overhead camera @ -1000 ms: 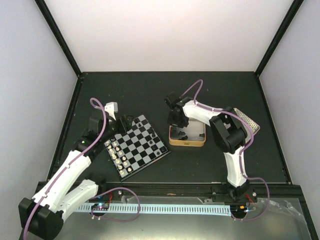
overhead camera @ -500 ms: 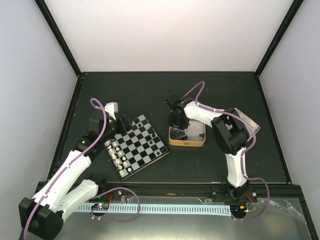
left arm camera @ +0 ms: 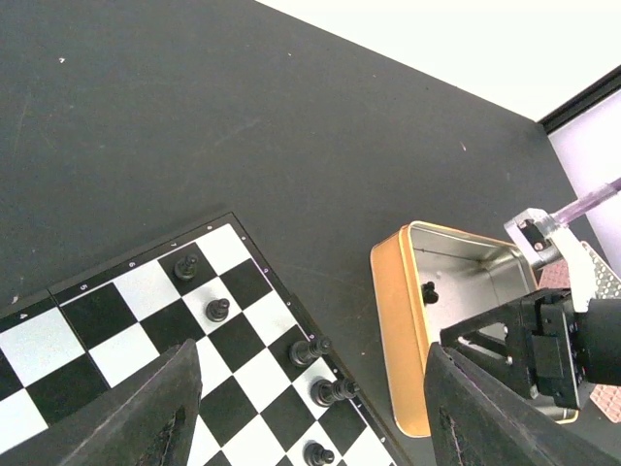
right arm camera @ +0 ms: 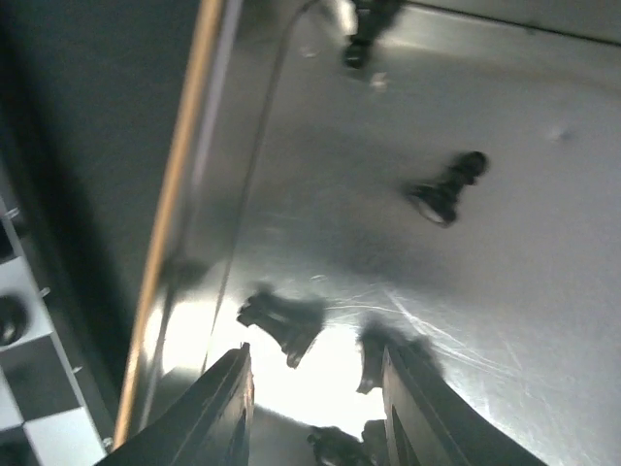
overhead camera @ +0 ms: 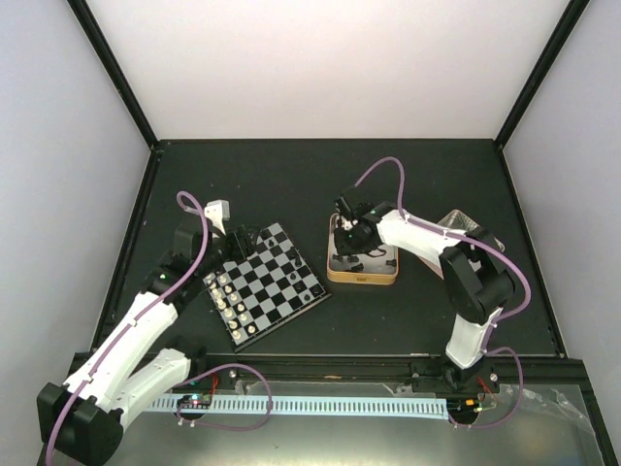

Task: Set up the chess pieces on the board
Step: Pick up the chess piece from the storage box.

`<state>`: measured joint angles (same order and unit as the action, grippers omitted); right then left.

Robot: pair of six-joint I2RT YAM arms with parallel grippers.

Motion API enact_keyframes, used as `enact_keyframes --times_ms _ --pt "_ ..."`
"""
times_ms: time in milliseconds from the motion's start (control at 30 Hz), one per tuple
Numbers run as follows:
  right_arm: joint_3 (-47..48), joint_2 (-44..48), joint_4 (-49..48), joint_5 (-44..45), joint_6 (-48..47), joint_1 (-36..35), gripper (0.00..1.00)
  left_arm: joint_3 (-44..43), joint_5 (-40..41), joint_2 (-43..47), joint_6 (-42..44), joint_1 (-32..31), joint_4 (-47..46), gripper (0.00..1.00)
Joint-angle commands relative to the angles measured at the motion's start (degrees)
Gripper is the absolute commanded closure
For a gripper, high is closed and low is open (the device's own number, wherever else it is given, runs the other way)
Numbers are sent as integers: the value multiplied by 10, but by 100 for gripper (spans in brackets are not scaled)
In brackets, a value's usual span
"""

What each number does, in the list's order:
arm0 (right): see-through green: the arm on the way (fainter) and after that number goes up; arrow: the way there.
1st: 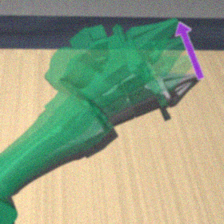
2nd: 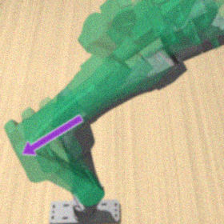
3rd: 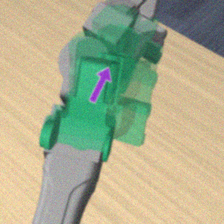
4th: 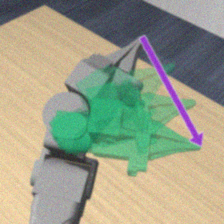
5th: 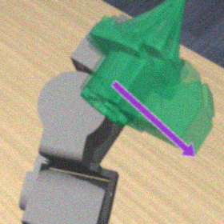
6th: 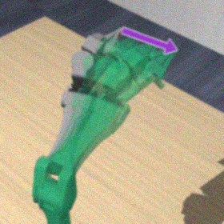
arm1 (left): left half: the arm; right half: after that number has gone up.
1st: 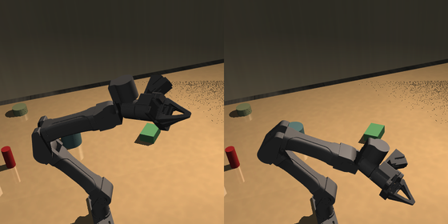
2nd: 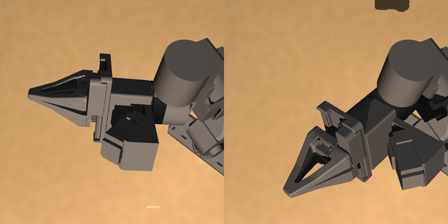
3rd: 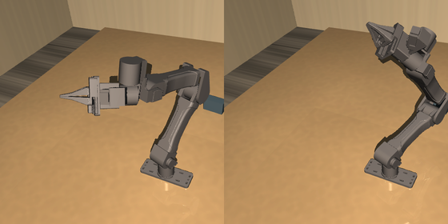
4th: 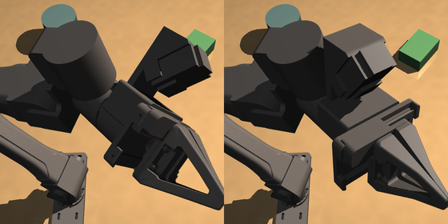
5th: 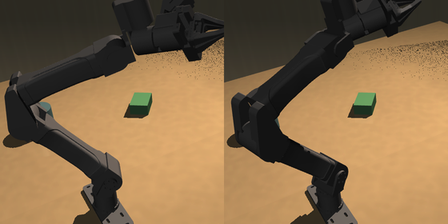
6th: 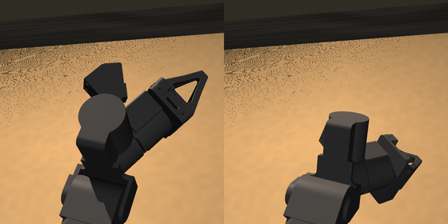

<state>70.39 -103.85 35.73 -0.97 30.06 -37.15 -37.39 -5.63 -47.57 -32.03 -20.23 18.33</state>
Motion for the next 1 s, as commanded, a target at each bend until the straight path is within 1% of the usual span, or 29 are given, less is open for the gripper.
enact_keyframes --times_ms 0,167,367,567,667,833,967 --pt "-7 -1 -25 -75 -123 -2 62 1 -3 -1 7 4 -18 35" --pt "2 -23 -19 -76 -153 -2 59 0 -6 -7 5 4 -15 35" --pt "38 -51 -14 -14 -167 -5 60 -1 -3 -10 4 4 -17 35" --pt "65 -82 -6 17 -176 -9 60 -1 -4 -14 5 4 -21 35" --pt "70 -88 -14 24 -155 -9 60 0 -3 -14 5 4 -20 35" --pt "73 -91 -21 33 -81 -11 59 1 -2 -12 7 4 -18 35" --pt "68 -97 -18 46 -36 -12 61 5 -1 -7 7 4 -19 35"
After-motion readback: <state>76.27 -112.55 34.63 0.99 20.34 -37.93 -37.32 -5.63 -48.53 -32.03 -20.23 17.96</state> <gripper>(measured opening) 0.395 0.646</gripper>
